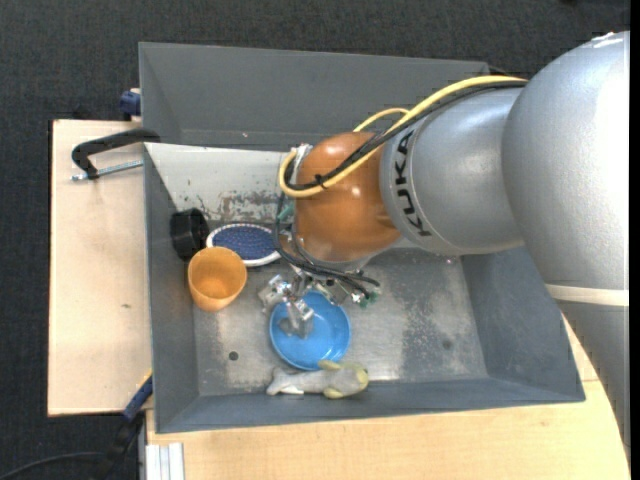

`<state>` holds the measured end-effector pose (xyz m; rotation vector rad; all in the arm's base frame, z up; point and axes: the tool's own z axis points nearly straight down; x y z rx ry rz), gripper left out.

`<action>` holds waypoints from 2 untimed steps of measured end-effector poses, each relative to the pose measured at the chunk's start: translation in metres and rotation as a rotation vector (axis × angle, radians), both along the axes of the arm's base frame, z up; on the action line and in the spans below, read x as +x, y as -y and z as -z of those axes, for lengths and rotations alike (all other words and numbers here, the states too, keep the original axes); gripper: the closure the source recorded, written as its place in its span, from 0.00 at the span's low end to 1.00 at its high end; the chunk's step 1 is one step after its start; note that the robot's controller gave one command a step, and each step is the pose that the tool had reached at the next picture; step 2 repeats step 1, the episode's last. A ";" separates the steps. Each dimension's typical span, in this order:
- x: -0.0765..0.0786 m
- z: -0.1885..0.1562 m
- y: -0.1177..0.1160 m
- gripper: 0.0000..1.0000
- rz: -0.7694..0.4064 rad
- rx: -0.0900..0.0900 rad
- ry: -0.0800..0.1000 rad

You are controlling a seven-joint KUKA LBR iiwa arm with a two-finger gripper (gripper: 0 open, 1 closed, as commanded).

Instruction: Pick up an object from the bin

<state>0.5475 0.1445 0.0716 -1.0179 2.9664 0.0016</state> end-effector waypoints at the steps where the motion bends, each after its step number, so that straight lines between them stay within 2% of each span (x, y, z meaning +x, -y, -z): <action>1: 0.021 -0.142 -0.011 1.00 0.041 0.004 0.011; 2: 0.021 -0.142 -0.011 1.00 0.041 0.004 0.011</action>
Offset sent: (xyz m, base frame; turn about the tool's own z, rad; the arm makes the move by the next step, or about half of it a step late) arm 0.0174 0.0089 0.1350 0.0414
